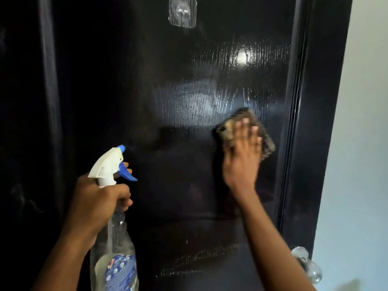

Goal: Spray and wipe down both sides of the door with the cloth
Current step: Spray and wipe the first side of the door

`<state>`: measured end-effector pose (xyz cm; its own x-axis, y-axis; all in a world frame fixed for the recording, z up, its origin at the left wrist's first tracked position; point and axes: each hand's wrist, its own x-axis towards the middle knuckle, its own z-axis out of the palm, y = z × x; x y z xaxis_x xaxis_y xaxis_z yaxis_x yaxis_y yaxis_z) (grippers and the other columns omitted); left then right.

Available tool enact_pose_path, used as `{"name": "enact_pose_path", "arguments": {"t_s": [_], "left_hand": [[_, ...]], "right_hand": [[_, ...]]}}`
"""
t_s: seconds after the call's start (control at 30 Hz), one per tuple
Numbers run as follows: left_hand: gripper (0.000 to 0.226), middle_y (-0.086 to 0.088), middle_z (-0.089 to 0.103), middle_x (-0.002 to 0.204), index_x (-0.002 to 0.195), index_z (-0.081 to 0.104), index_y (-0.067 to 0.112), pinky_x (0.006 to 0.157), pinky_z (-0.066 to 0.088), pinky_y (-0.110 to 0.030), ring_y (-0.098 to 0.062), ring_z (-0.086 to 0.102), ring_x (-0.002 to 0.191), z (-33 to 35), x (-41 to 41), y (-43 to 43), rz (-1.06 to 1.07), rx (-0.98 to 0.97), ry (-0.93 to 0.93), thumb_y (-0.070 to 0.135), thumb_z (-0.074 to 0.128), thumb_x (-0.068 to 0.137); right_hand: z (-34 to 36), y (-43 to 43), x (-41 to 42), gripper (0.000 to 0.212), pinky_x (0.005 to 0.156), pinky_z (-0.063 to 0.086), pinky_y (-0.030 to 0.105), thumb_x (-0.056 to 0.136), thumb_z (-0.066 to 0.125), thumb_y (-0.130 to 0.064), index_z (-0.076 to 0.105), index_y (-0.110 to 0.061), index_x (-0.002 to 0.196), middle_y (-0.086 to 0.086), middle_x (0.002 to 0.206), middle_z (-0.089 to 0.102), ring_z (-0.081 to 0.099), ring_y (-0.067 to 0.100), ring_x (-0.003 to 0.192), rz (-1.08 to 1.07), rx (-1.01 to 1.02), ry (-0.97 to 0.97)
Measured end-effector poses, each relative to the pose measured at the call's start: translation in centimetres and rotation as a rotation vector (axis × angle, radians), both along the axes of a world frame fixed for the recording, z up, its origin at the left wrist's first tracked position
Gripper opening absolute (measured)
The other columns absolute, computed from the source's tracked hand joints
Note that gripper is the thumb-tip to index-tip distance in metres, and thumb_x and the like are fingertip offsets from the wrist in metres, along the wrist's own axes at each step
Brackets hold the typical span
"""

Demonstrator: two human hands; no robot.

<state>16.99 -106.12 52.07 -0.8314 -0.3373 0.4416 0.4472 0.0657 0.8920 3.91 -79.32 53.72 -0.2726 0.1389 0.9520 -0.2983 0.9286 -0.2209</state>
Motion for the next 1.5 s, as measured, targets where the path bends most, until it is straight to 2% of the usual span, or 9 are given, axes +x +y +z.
{"name": "enact_pose_path", "arguments": {"t_s": [0.17, 0.4, 0.57, 0.9, 1.0, 1.17, 1.27, 1.37, 1.5], "left_hand": [[0.047, -0.01, 0.073, 0.093, 0.094, 0.07, 0.022, 0.054, 0.051, -0.033, -0.019, 0.057, 0.046, -0.5, 0.4, -0.2, 0.028, 0.027, -0.008, -0.017, 0.055, 0.073], [0.04, -0.023, 0.065, 0.076, 0.099, 0.07, 0.012, 0.045, 0.05, -0.024, -0.016, 0.059, 0.046, -1.5, 0.8, -1.7, 0.091, 0.071, -0.037, -0.016, 0.058, 0.074], [0.039, -0.016, 0.066, 0.079, 0.099, 0.069, 0.011, 0.043, 0.05, -0.022, -0.014, 0.057, 0.044, -2.5, 1.8, -1.7, 0.094, 0.063, -0.056, -0.017, 0.057, 0.074], [0.051, -0.005, 0.072, 0.094, 0.106, 0.068, 0.017, 0.045, 0.049, -0.025, -0.015, 0.055, 0.043, -3.9, 3.4, -5.2, 0.139, 0.051, -0.083, -0.019, 0.053, 0.074], [0.049, -0.009, 0.071, 0.084, 0.105, 0.069, 0.017, 0.045, 0.05, -0.025, -0.014, 0.056, 0.043, -4.5, 3.5, -6.8, 0.148, 0.059, -0.089, -0.018, 0.054, 0.074], [0.048, -0.009, 0.066, 0.071, 0.101, 0.07, 0.018, 0.043, 0.048, -0.023, -0.014, 0.056, 0.043, -4.9, 3.1, -8.7, 0.142, 0.075, -0.09, -0.018, 0.055, 0.073], [0.049, -0.007, 0.068, 0.075, 0.1, 0.069, 0.021, 0.045, 0.05, -0.024, -0.014, 0.058, 0.044, -5.2, 3.3, -9.8, 0.136, 0.075, -0.086, -0.017, 0.055, 0.073], [0.049, -0.008, 0.069, 0.078, 0.101, 0.068, 0.022, 0.049, 0.051, -0.028, -0.015, 0.058, 0.046, -5.3, 3.7, -11.0, 0.128, 0.051, -0.087, -0.016, 0.054, 0.074], [0.048, -0.013, 0.065, 0.073, 0.099, 0.068, 0.022, 0.048, 0.051, -0.026, -0.015, 0.058, 0.046, -5.6, 4.1, -13.0, 0.124, 0.037, -0.104, -0.016, 0.054, 0.074]], "right_hand": [[5.8, 0.8, -0.3, 0.06, 0.121, 0.001, 0.045, 0.1, 0.036, -0.033, 0.022, -0.008, 0.154, 0.007, 0.163, 0.006, 0.001, 0.033, 0.15, -0.055, -0.389, -0.062], [4.3, -15.2, 1.1, 0.07, 0.121, 0.005, 0.047, 0.086, 0.051, -0.026, 0.03, -0.014, 0.152, 0.007, 0.16, 0.023, 0.012, 0.033, 0.149, 0.092, 0.407, 0.114], [-1.1, -13.3, 1.8, 0.066, 0.122, 0.006, 0.042, 0.091, 0.053, -0.033, 0.032, -0.018, 0.152, 0.001, 0.16, 0.025, 0.016, 0.026, 0.149, 0.15, 0.834, 0.033], [5.0, -4.2, 0.4, 0.063, 0.12, 0.002, 0.046, 0.1, 0.031, -0.036, 0.016, -0.005, 0.154, 0.008, 0.163, 0.006, 0.003, 0.035, 0.149, -0.064, -0.479, -0.1], [4.6, -12.4, 1.0, 0.067, 0.12, 0.005, 0.047, 0.094, 0.033, -0.035, 0.023, -0.006, 0.153, 0.011, 0.161, 0.015, 0.01, 0.037, 0.148, -0.029, -0.215, -0.005], [-3.2, -23.0, 2.8, 0.063, 0.121, 0.004, 0.046, 0.093, 0.048, -0.029, 0.031, -0.013, 0.152, 0.005, 0.16, 0.023, 0.014, 0.032, 0.149, 0.183, 0.686, 0.042], [-6.6, -21.2, 3.0, 0.062, 0.122, 0.004, 0.043, 0.094, 0.044, -0.032, 0.03, -0.016, 0.152, 0.001, 0.16, 0.022, 0.014, 0.027, 0.149, 0.179, 0.889, -0.019], [-7.2, -16.5, 2.3, 0.063, 0.121, 0.004, 0.042, 0.091, 0.044, -0.031, 0.031, -0.016, 0.151, 0.003, 0.159, 0.024, 0.017, 0.027, 0.148, 0.118, 0.67, -0.013], [-3.4, -12.2, 1.5, 0.062, 0.12, 0.0, 0.041, 0.097, 0.034, -0.031, 0.02, -0.011, 0.154, 0.009, 0.161, 0.015, 0.009, 0.034, 0.149, -0.007, -0.149, -0.053]]}}
